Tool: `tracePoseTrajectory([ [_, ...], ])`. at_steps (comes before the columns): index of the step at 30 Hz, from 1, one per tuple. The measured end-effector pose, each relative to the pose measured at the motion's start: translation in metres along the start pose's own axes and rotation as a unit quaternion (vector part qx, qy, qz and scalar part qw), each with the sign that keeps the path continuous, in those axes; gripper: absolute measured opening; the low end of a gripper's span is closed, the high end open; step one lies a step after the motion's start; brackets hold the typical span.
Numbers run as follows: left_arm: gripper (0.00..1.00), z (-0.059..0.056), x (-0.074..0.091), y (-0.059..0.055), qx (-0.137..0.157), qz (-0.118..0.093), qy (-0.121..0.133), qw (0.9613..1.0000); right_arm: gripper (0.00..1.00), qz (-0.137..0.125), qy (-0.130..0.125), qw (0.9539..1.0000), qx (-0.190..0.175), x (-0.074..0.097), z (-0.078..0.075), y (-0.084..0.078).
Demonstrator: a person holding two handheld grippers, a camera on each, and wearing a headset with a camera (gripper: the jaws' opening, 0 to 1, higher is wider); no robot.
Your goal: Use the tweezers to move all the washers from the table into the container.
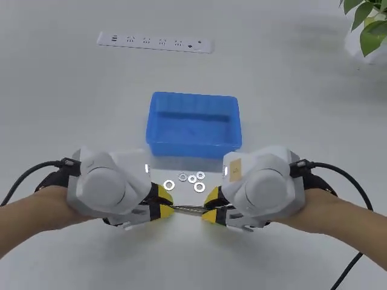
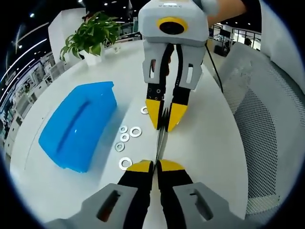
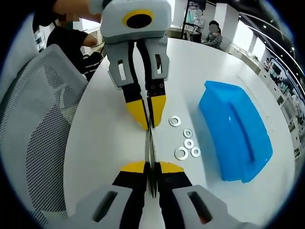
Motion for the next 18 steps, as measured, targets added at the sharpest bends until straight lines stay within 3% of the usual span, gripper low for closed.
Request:
tracePoseTrajectory([
  [3,0.06,-0.003,0.000,0.002,-0.012,0.013,0.001,0.9998,0.08,-0.007,-0.003,1.0000,0.001,0.000,0.001,-0.001],
  [5,0.05,-0.005,0.001,0.002,-0.016,0.016,-0.001,0.9997,0.08,-0.021,-0.017,0.9990,0.035,0.001,0.004,-0.001],
  [7,0.05,-0.007,0.001,0.002,-0.026,0.021,0.001,0.9994,0.07,-0.020,-0.022,0.9990,0.033,0.001,0.006,-0.001],
  [11,0.05,-0.009,0.009,0.006,-0.024,0.020,0.006,0.9995,0.07,-0.030,-0.037,0.9974,0.054,0.002,0.010,-0.001],
  [14,0.05,-0.014,0.018,0.012,-0.041,0.027,0.007,0.9988,0.07,-0.045,-0.050,0.9953,0.070,0.003,0.012,0.001],
  [18,0.04,-0.018,0.035,0.023,-0.064,0.012,0.019,0.9977,0.08,-0.077,-0.074,0.9923,0.062,0.009,0.012,0.004],
])
Point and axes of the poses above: the centre of the closed fingertips' face, and the gripper's own axes: x roughly backward along the fingers, z roughly to its left, y roughly out of its top, the point moved 10 cm from there along x, roughly backward along the fingers, and after that the axes turned 10 degrees about -y, right-handed, at the moved point
